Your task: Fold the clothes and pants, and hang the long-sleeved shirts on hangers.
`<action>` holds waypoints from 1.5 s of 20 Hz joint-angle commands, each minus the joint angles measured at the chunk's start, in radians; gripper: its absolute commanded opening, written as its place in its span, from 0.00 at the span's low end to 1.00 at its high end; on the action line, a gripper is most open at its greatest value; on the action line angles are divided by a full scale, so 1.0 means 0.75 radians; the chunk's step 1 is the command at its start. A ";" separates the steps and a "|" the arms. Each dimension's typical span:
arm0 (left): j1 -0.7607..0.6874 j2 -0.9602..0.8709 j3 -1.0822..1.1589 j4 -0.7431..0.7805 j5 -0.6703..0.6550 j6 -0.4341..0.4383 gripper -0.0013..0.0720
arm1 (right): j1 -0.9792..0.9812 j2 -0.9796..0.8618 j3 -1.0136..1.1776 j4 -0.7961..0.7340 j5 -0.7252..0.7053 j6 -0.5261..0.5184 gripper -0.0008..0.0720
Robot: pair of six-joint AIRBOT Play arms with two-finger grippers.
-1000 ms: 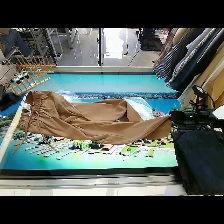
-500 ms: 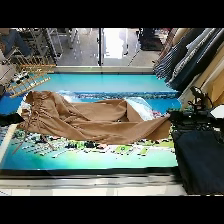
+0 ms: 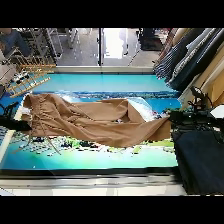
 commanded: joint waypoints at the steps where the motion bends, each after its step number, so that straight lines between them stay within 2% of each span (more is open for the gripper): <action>1: -0.001 0.018 0.002 -0.081 -0.274 0.039 0.04 | -0.002 -0.001 0.001 -0.001 -0.039 0.000 0.04; 4: 0.032 0.115 0.045 -0.437 -0.399 0.038 0.04 | -0.018 0.002 0.007 -0.020 -0.084 0.001 0.04; 5: 0.064 0.154 0.098 -0.606 -0.453 -0.001 0.04 | -0.045 0.002 0.024 -0.009 -0.068 0.003 0.04; 7: 0.157 0.226 0.220 -0.968 -0.522 -0.160 0.04 | -0.125 0.005 0.085 0.034 0.040 0.007 0.04; 8: 0.219 0.269 0.272 -1.161 -0.521 -0.228 0.04 | -0.168 0.013 0.127 0.041 0.129 0.007 0.04; 9: 0.281 0.318 0.295 -1.317 -0.505 -0.236 0.04 | -0.206 0.032 0.161 0.039 0.210 0.004 0.04; 11: 0.413 0.437 0.295 -1.479 -0.402 -0.237 0.04 | -0.262 0.097 0.180 0.039 0.276 -0.024 0.04; 13: 0.527 0.524 0.295 -1.410 -0.285 -0.246 0.04 | -0.282 0.148 0.180 0.039 0.311 -0.047 0.04; 15: 0.597 0.548 0.294 -1.278 -0.274 -0.299 0.04 | -0.274 0.148 0.180 0.057 0.372 -0.077 0.04; 17: 0.611 0.524 0.292 -1.025 -0.280 -0.359 0.04 | -0.252 0.122 0.180 0.077 0.403 -0.075 0.04; 20: 0.572 0.432 0.282 -0.525 -0.289 -0.468 0.04 | -0.218 0.038 0.180 0.074 0.464 -0.031 0.04; 21: 0.563 0.400 0.254 -0.444 -0.287 -0.474 0.04 | -0.208 -0.002 0.180 0.076 0.477 -0.003 0.04; 24: 0.557 0.276 0.136 -0.429 -0.251 -0.475 0.04 | -0.161 -0.158 0.180 0.082 0.400 0.072 0.04; 28: 0.527 0.091 0.090 -0.430 -0.248 -0.472 0.04 | -0.048 -0.405 0.180 0.181 0.171 0.090 0.04; 30: 0.515 0.045 0.090 -0.459 -0.248 -0.373 0.04 | -0.005 -0.475 0.180 0.195 0.094 0.090 0.04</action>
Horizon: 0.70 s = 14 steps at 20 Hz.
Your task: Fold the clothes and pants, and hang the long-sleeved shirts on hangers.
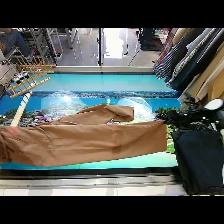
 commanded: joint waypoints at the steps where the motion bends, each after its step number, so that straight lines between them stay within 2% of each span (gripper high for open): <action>1: -0.017 -0.100 -0.019 -0.014 -0.001 0.135 0.06 | 0.077 -0.139 0.002 0.047 -0.162 0.014 0.04; 2: -0.017 -0.106 -0.019 -0.022 0.002 0.196 0.12 | 0.086 -0.145 0.002 0.047 -0.178 0.012 0.04; 3: -0.016 -0.109 -0.019 -0.021 0.005 0.259 0.32 | 0.091 -0.145 0.002 0.048 -0.182 0.003 0.04; 4: -0.016 -0.114 -0.019 -0.020 0.005 0.301 0.47 | 0.091 -0.145 0.002 0.054 -0.179 -0.006 0.04; 5: -0.015 -0.117 -0.019 -0.020 0.005 0.336 0.52 | 0.091 -0.145 0.002 0.052 -0.174 -0.009 0.04; 8: -0.015 -0.124 -0.019 0.016 0.007 0.377 0.52 | 0.091 -0.145 0.002 0.052 -0.174 -0.042 0.04; 9: -0.014 -0.124 -0.019 0.053 0.007 0.386 0.55 | 0.091 -0.145 0.002 0.052 -0.174 -0.053 0.04; 10: -0.015 -0.124 -0.019 0.090 0.007 0.392 0.62 | 0.091 -0.145 0.002 0.047 -0.175 -0.060 0.04; 14: -0.015 -0.124 -0.019 0.110 -0.112 0.499 0.62 | 0.091 -0.145 0.002 0.040 -0.180 -0.086 0.04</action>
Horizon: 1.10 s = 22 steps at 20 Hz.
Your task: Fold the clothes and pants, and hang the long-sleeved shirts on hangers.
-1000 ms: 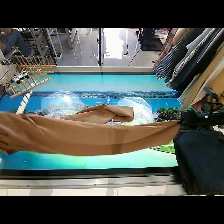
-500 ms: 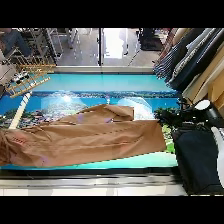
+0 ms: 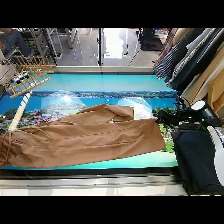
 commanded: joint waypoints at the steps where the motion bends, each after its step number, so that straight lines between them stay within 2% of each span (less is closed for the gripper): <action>1: 0.002 -0.002 -0.001 0.037 -0.121 0.106 0.62 | 0.002 -0.001 0.002 -0.011 -0.012 -0.022 0.04; 2: 0.006 -0.002 -0.001 0.047 -0.149 0.109 0.62 | 0.002 -0.001 0.002 -0.016 -0.013 -0.022 0.04; 3: 0.012 -0.002 -0.001 0.057 -0.169 0.109 0.52 | 0.002 -0.001 0.002 -0.018 -0.013 -0.022 0.04; 4: 0.019 -0.002 -0.001 0.063 -0.192 0.109 0.39 | 0.002 -0.001 0.002 -0.018 -0.013 -0.022 0.04; 7: 0.049 -0.002 -0.001 0.077 -0.297 0.109 0.20 | 0.002 -0.001 0.002 -0.018 -0.013 -0.022 0.04; 9: 0.067 0.002 -0.001 0.079 -0.351 0.097 0.04 | 0.002 0.005 0.002 -0.017 -0.025 -0.021 0.04; 11: 0.069 0.023 -0.001 0.015 -0.351 -0.006 0.04 | 0.002 0.032 0.005 -0.001 -0.065 -0.021 0.04; 12: 0.069 0.043 -0.001 -0.119 -0.350 -0.030 0.04 | 0.001 0.058 0.014 0.012 -0.079 -0.021 0.04; 13: 0.069 0.071 0.000 -0.369 -0.348 -0.044 0.04 | 0.001 0.097 0.032 0.026 -0.098 -0.021 0.04; 15: 0.067 0.139 0.000 -1.038 -0.329 -0.047 0.04 | -0.002 0.199 0.087 0.053 -0.115 -0.018 0.04; 17: 0.061 0.246 -0.001 -1.598 -0.235 -0.037 0.04 | -0.009 0.334 0.175 0.057 -0.124 -0.017 0.04; 19: 0.057 0.390 -0.001 -1.952 -0.078 -0.037 0.04 | -0.025 0.478 0.263 0.050 -0.187 -0.017 0.04; 22: 0.068 0.624 0.000 -2.374 0.208 -0.047 0.04 | -0.099 0.698 0.376 0.041 -0.343 -0.018 0.04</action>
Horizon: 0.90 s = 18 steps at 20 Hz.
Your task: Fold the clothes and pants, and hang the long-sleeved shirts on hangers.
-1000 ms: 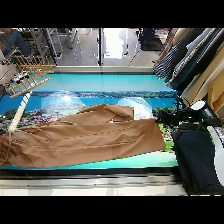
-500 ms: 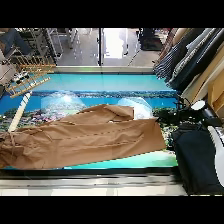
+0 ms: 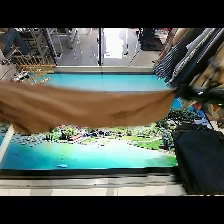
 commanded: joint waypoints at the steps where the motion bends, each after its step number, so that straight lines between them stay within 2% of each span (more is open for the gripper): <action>1: 0.023 0.258 0.002 -0.729 0.358 -0.009 0.04 | -0.092 0.256 0.134 -0.022 -0.198 0.002 0.04; 4: 0.089 0.433 0.002 -1.046 0.582 -0.008 0.04 | -0.237 0.422 0.250 -0.110 -0.356 0.001 0.04; 6: 0.154 0.533 0.002 -1.170 0.667 -0.007 0.04 | -0.325 0.478 0.333 -0.172 -0.404 -0.003 0.04; 8: 0.247 0.609 0.005 -1.189 0.760 0.045 0.04 | -0.388 0.493 0.407 -0.248 -0.417 -0.003 0.04; 10: 0.355 0.636 0.005 -1.080 0.827 0.078 0.04 | -0.427 0.490 0.453 -0.319 -0.389 -0.005 0.04; 12: 0.447 0.620 0.004 -0.754 0.830 0.077 0.04 | -0.433 0.477 0.453 -0.360 -0.280 -0.019 0.04; 14: 0.478 0.597 0.004 -0.211 0.826 0.057 0.04 | -0.431 0.436 0.448 -0.285 -0.046 -0.102 0.04; 16: 0.433 0.575 0.002 0.365 0.747 -0.102 0.04 | -0.431 0.387 0.406 -0.098 0.226 -0.179 0.04; 18: 0.350 0.550 -0.022 0.807 0.643 -0.181 0.04 | -0.413 0.362 0.294 0.074 0.453 -0.206 0.04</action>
